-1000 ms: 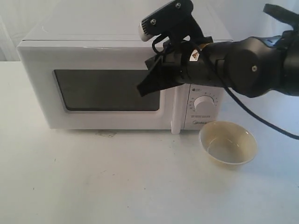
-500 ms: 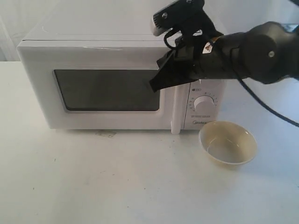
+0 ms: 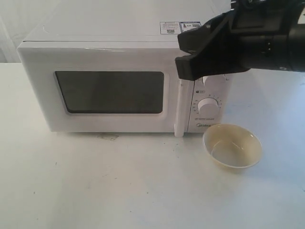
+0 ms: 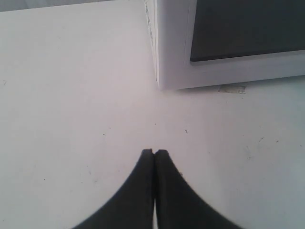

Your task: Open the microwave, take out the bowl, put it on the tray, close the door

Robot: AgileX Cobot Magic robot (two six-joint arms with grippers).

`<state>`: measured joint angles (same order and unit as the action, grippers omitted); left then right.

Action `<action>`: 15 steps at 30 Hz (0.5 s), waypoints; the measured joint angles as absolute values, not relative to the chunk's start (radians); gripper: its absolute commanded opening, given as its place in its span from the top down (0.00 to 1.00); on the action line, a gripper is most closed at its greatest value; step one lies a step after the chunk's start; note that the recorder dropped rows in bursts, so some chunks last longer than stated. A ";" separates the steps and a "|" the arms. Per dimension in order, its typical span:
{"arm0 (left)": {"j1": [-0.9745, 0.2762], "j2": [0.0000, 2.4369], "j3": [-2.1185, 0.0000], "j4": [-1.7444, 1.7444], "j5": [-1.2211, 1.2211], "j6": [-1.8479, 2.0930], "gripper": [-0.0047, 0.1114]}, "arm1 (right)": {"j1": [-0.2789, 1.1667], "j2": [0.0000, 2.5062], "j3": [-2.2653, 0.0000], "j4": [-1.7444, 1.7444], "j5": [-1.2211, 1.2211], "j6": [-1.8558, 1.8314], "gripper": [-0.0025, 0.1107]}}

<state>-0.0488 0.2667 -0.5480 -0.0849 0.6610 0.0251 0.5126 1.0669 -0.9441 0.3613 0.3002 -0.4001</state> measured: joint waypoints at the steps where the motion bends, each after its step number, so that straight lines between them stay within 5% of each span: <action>1: -0.049 0.267 -0.548 -0.085 0.661 0.025 0.96 | 0.513 1.058 -0.944 0.361 0.301 -0.398 0.98; 15: -0.049 0.267 -0.548 -0.085 0.662 0.025 0.96 | 0.513 1.050 -0.944 0.361 0.304 -0.392 0.98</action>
<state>-0.0488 0.2667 -0.5480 -0.0849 0.6622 0.0251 0.5126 1.0500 -0.9441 0.3613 0.3037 -0.3921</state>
